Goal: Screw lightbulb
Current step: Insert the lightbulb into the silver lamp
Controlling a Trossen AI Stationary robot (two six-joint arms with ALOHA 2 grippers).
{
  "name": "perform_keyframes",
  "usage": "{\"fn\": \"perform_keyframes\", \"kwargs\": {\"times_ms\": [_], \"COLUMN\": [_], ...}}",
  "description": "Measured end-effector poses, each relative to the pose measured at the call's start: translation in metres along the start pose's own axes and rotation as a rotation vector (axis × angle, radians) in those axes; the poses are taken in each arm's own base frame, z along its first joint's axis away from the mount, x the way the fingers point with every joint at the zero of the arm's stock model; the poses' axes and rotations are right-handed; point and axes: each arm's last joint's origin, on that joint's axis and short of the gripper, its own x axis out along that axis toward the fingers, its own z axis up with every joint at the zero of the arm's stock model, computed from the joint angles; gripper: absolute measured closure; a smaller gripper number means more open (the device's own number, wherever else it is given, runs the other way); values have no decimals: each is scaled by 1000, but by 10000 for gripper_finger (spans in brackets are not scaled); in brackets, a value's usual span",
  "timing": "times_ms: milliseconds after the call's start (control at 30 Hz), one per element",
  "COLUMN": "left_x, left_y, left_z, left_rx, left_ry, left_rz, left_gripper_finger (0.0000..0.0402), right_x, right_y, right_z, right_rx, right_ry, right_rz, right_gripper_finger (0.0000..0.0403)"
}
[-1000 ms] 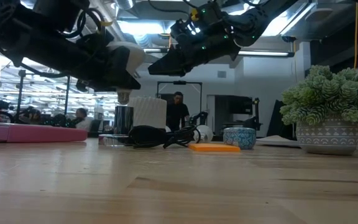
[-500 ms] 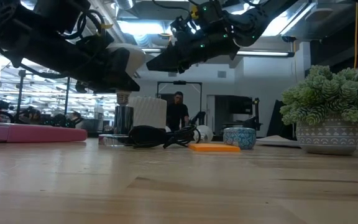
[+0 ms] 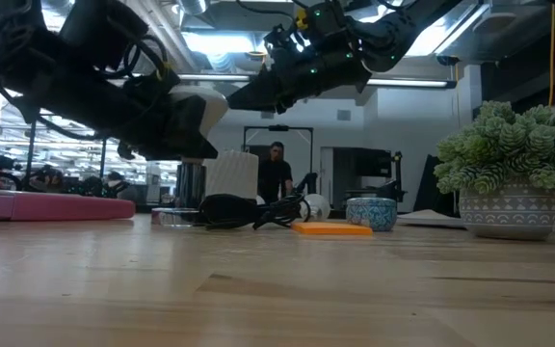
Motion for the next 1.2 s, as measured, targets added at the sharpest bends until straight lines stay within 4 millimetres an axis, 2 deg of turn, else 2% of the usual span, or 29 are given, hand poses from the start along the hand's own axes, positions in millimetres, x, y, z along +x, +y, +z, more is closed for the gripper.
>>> {"fn": "perform_keyframes", "kwargs": {"times_ms": [367, 500, 667, 800, 1200], "left_x": [1, 1, 1, 1, 0], "left_y": [-1, -1, -1, -1, -1], "left_z": [-1, -1, -1, -1, -1], "left_rx": [5, 6, 4, 3, 8], "left_ry": [0, 0, 0, -2, -3], "left_rz": [-5, -5, -5, -5, -6], "left_gripper_finger": [257, 264, 255, 249, 247], "right_x": [1, 4, 10, 16, 30], "right_y": [5, 17, 38, 48, 47], "right_z": [11, 18, 21, 18, 0], "right_rx": [-28, -52, -133, -162, -127], "right_ry": [-110, -164, -150, -129, -91], "right_rz": [79, 95, 57, 42, 29], "right_gripper_finger": [260, 260, 260, 260, 260]}}
